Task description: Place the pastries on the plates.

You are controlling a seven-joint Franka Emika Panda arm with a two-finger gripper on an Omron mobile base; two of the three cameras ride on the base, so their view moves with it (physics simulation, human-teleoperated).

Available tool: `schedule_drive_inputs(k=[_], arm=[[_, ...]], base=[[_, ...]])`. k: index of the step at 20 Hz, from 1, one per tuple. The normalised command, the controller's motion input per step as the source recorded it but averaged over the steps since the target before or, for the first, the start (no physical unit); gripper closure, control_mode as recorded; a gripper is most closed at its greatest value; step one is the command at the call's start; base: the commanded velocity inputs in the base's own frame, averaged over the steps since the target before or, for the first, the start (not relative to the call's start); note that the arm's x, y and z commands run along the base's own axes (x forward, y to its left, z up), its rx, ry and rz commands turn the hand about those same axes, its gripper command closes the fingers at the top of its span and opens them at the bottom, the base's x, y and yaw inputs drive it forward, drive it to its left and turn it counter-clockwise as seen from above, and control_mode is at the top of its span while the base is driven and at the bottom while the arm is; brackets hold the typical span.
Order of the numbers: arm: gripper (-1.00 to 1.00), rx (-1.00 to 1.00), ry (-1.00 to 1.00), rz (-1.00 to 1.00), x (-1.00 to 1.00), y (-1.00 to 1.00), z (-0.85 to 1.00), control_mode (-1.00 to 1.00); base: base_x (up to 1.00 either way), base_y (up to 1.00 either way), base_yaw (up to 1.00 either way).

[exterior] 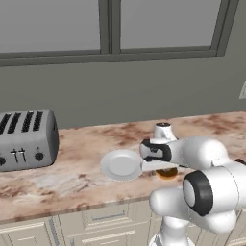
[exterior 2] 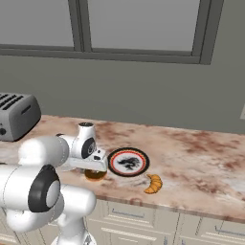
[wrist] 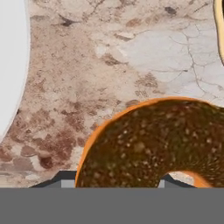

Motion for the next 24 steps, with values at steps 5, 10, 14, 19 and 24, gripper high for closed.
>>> schedule_drive_inputs(k=[5,10,14,19,24], arm=[[1.00,0.00,0.00,0.00,-0.07,0.01,0.51,-1.00],[1.00,0.00,0.00,0.00,0.00,0.21,0.43,-1.00],[1.00,0.00,0.00,0.00,0.00,0.40,0.07,-1.00],[1.00,0.00,0.00,0.00,0.01,0.55,0.00,-1.00],[1.00,0.00,0.00,0.00,0.11,0.60,0.00,-1.00]], base=[[0.00,0.00,0.00],[0.00,0.00,0.00],[0.00,0.00,0.00],[0.00,0.00,0.00],[0.00,0.00,0.00]])
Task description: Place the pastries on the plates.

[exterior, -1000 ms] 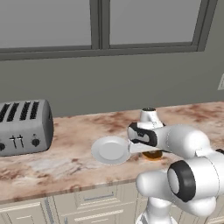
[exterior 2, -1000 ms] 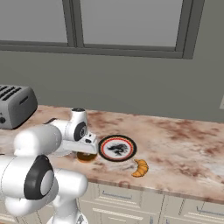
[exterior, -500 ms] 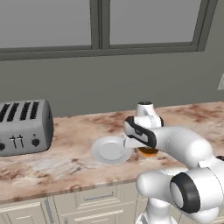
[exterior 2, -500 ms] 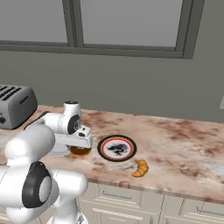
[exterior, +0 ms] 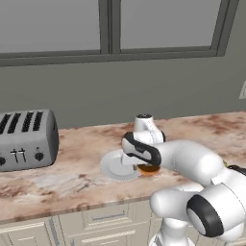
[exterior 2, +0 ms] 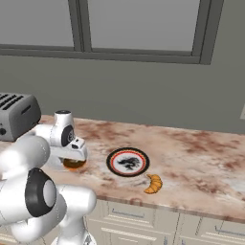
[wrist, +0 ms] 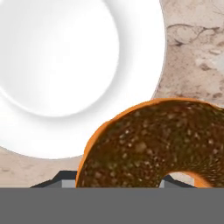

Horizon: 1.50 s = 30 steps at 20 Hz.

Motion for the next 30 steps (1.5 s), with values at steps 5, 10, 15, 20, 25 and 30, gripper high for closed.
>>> schedule_drive_inputs(k=[5,10,15,20,25,30], arm=[[1.00,0.00,0.00,0.00,0.23,0.49,0.00,-1.00],[1.00,0.00,0.00,0.00,0.28,0.35,0.00,-1.00],[1.00,-0.01,0.00,0.00,0.26,0.32,0.00,-1.00],[1.00,0.00,0.00,0.00,0.11,0.14,-0.03,-1.00],[1.00,0.00,0.00,0.00,0.00,0.00,-0.14,-1.00],[1.00,0.00,0.00,0.00,0.00,0.00,-0.24,-1.00]], base=[[0.00,0.00,0.00],[0.00,0.00,0.00],[0.00,0.00,0.00],[0.00,0.00,0.00],[0.00,0.00,0.00],[0.00,0.00,0.00]])
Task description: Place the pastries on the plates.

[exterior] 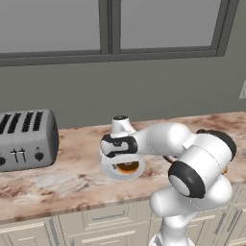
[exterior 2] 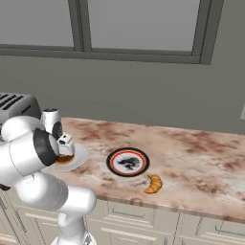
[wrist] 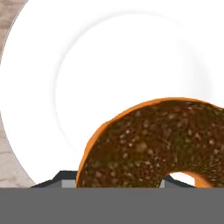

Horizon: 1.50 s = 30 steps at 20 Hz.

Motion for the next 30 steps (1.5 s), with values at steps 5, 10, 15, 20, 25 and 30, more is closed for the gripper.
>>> schedule_drive_inputs(k=[5,10,15,20,25,30], arm=[[1.00,0.00,0.00,0.00,0.11,0.00,-0.24,-1.00],[1.00,0.00,0.00,0.00,0.18,0.00,-0.14,-1.00],[-1.00,0.00,0.00,0.00,0.17,0.00,-0.12,-1.00],[-1.00,0.00,0.00,0.00,0.05,0.00,-0.05,-1.00],[-1.00,0.00,0.00,0.00,-0.03,0.00,0.00,-1.00],[-1.00,0.00,-0.10,0.00,-0.37,0.03,0.16,-1.00]], base=[[0.00,0.00,0.00],[0.00,0.00,0.00],[0.00,0.00,0.00],[0.00,0.00,0.00],[0.00,0.00,0.00],[0.00,0.00,0.00]])
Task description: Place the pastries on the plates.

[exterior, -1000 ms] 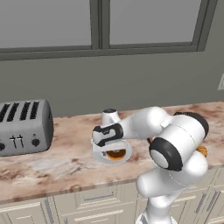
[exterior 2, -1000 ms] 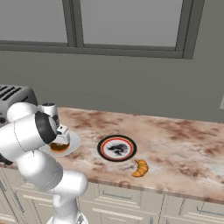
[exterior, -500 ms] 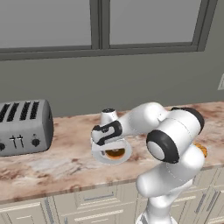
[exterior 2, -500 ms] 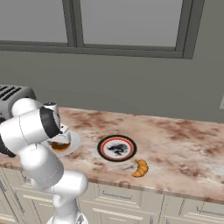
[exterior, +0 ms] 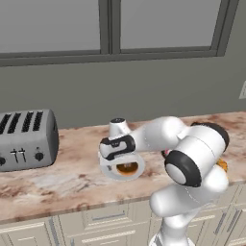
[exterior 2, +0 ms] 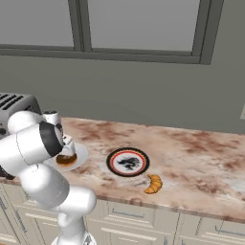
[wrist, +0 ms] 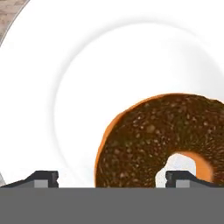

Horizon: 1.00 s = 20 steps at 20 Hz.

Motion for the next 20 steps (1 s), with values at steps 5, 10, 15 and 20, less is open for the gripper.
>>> schedule_drive_inputs(k=[5,10,15,20], arm=[[-1.00,0.00,-0.09,0.00,-0.14,0.25,0.37,-1.00],[-1.00,0.00,-0.09,0.00,0.00,0.01,0.48,-1.00],[-1.00,0.00,-0.13,0.00,-0.06,-0.05,0.54,-1.00],[-1.00,0.00,-0.10,0.00,-0.26,-0.33,0.56,-1.00]], base=[[0.00,0.00,0.00],[0.00,0.00,0.00],[0.00,0.00,0.00],[0.00,0.00,0.00]])
